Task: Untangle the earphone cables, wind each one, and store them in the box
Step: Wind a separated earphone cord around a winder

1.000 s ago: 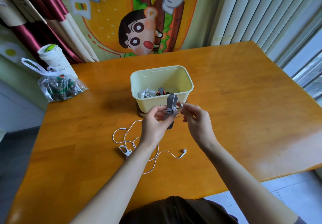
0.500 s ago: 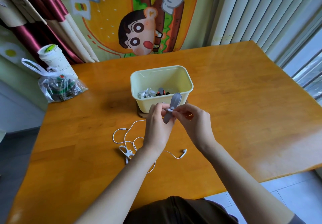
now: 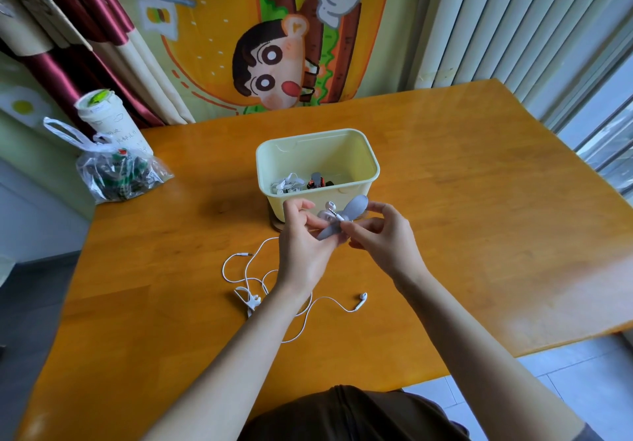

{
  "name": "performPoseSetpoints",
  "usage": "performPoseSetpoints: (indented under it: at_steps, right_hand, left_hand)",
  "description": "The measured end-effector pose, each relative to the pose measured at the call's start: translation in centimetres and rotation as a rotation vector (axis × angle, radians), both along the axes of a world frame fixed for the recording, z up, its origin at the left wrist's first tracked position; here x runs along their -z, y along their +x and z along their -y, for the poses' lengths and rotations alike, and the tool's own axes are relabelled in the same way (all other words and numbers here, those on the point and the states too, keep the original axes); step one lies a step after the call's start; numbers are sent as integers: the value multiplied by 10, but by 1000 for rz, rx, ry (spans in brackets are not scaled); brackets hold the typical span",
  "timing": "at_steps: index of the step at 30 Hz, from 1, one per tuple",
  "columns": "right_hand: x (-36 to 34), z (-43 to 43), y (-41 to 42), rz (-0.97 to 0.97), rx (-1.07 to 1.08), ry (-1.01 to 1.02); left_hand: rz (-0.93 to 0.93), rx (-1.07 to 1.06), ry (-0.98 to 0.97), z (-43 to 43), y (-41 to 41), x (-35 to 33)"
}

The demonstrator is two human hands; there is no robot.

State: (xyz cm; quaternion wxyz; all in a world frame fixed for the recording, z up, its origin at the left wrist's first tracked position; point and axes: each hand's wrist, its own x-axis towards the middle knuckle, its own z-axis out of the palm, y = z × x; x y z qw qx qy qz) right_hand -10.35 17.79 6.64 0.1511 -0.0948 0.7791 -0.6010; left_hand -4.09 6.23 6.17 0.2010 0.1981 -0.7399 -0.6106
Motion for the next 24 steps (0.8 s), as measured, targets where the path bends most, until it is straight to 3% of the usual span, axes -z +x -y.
performPoseSetpoints:
  at_steps: [7,12,17,24]
  right_hand:
    - [-2,-6,-4,82,-129,-53]
    - [0,-7,-5,89,-141,-70]
    - [0,-8,-3,104,-159,-133]
    - [-4,-6,-1,51,-181,-150]
  left_hand:
    - [149,-10,253,2,2,-3]
    - [200,211,387,8,2,0]
    - [176,251,577,8,4,-5]
    - [215,173,517,10,2,-10]
